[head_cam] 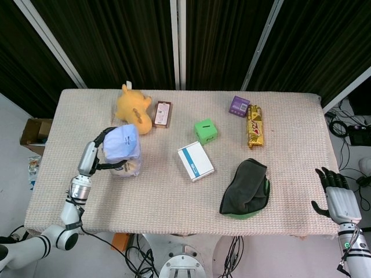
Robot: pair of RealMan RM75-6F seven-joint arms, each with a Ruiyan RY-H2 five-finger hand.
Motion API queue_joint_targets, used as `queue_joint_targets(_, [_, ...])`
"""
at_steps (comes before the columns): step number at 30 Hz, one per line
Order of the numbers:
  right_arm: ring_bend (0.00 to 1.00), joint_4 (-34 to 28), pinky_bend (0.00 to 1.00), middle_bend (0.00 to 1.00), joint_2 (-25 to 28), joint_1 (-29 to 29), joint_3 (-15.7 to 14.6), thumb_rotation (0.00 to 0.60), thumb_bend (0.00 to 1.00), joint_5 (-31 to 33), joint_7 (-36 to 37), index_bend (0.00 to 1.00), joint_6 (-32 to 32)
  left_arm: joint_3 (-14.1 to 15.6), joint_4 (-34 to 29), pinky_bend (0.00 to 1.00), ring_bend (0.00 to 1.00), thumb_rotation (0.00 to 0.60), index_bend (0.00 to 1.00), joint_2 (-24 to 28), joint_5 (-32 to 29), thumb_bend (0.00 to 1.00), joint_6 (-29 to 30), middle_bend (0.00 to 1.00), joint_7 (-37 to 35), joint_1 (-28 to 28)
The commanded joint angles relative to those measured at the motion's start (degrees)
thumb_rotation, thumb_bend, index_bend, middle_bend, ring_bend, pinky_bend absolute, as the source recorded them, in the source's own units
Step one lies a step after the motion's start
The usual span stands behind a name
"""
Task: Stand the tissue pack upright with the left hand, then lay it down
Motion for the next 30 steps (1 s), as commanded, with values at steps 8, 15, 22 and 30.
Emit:
queue_joint_targets(8, [0.0,-0.5,0.0,0.0,0.5,0.1,-0.2,0.6,0.21,0.4,-0.3,0.0,-0.4,0.6,7.1,0.25,0.26,0.6,0.01,-3.2,3.1,0.19,-0.7,0.26,-4.5,1.1])
queue_joint_targets(15, [0.0,-0.9,0.0,0.0,0.4,0.2,-0.3,0.6,0.21,0.2,-0.9,0.0,-0.4,0.8,7.4,0.22,0.07,0.6,0.0,-2.3,4.1,0.14,-1.6,0.0,-5.8,1.4])
queue_joint_targets(22, [0.0,-1.1,0.0,0.0,0.5,0.3,-0.2,0.6,0.21,0.2,-1.3,0.0,-0.2,0.1,5.8,0.22,0.06,0.6,0.0,-1.0,4.5,0.13,-0.3,0.0,-5.6,2.4])
queue_joint_targets(30, [0.0,-0.8,0.0,0.0,0.4,0.4,0.0,0.6,0.21,0.4,-0.9,0.0,-0.1,1.3,-1.2,0.22,0.05,0.6,0.0,5.0,7.1,0.13,2.9,0.0,-2.4,4.6])
